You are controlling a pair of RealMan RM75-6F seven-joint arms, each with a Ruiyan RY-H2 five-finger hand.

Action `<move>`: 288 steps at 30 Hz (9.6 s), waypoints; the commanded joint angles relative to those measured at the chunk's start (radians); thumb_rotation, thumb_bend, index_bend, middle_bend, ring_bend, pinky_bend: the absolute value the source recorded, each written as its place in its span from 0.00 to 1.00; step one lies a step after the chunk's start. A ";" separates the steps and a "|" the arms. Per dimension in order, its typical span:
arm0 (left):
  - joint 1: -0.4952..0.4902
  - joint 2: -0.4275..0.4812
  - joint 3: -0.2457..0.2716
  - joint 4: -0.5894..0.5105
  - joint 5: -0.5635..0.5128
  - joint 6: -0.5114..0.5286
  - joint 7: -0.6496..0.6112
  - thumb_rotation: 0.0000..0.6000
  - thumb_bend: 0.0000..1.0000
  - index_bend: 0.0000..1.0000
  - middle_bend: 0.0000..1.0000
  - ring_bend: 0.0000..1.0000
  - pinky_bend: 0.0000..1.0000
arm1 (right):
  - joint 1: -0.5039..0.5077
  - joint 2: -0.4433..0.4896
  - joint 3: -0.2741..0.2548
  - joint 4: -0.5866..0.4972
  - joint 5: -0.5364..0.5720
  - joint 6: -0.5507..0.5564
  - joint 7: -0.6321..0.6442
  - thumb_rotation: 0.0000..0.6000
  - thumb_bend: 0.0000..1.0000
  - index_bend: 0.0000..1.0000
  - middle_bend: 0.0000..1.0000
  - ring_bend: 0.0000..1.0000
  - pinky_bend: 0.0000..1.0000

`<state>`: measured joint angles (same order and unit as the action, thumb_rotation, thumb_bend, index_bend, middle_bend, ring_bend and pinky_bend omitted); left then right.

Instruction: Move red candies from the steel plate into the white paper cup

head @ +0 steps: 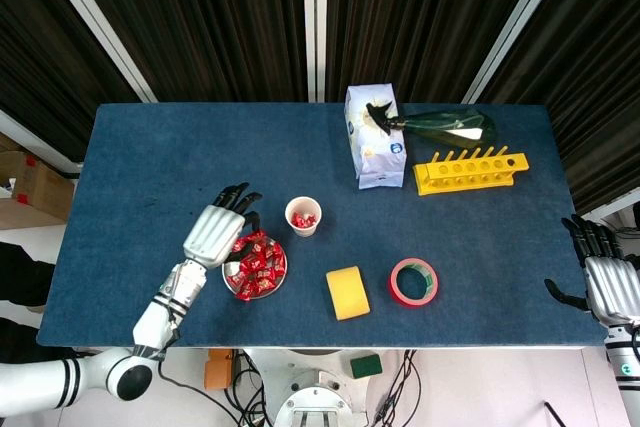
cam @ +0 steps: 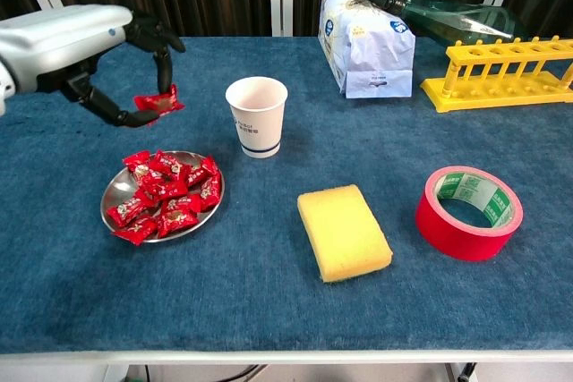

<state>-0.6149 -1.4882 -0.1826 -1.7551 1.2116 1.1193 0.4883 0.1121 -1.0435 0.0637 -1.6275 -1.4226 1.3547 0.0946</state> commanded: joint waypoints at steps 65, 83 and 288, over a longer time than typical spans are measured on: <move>-0.012 -0.096 0.147 0.041 -0.223 0.001 0.167 1.00 0.27 0.38 0.14 0.02 0.11 | 0.004 0.003 -0.003 0.003 -0.002 -0.010 0.006 1.00 0.24 0.02 0.02 0.00 0.00; -0.020 -0.125 0.136 0.066 -0.233 -0.001 0.169 1.00 0.37 0.53 0.15 0.02 0.11 | 0.004 0.004 0.000 0.005 0.004 -0.011 0.009 1.00 0.24 0.02 0.02 0.00 0.00; 0.059 -0.042 0.241 -0.090 -0.112 0.055 0.122 0.86 0.24 0.40 0.14 0.02 0.11 | -0.003 0.017 -0.009 0.002 -0.023 0.007 0.040 1.00 0.24 0.02 0.03 0.00 0.00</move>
<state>-0.5562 -1.5295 0.0586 -1.8459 1.0999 1.1748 0.6105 0.1087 -1.0266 0.0551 -1.6252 -1.4454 1.3619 0.1350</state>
